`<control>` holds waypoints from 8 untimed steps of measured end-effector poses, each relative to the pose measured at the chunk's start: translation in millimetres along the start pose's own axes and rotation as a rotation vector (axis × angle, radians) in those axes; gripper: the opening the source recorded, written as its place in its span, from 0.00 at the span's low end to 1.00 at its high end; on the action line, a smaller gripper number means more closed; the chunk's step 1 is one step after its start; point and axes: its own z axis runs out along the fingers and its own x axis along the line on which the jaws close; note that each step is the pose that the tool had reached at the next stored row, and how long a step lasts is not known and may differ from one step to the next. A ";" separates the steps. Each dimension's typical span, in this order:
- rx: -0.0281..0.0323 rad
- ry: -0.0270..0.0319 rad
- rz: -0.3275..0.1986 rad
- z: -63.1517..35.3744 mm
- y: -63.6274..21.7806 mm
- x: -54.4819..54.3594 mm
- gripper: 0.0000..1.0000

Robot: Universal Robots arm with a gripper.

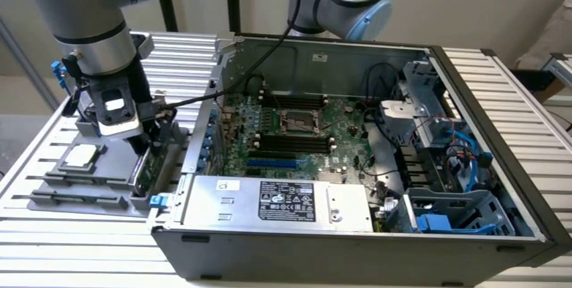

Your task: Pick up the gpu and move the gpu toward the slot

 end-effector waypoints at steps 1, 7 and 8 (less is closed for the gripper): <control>-0.0002 -0.0009 0.000 0.3 0.3 0.2 0.38; -0.0001 -0.0042 -0.004 0.9 2.0 0.6 0.29; 0.0001 -0.0042 -0.004 0.9 2.2 0.6 0.29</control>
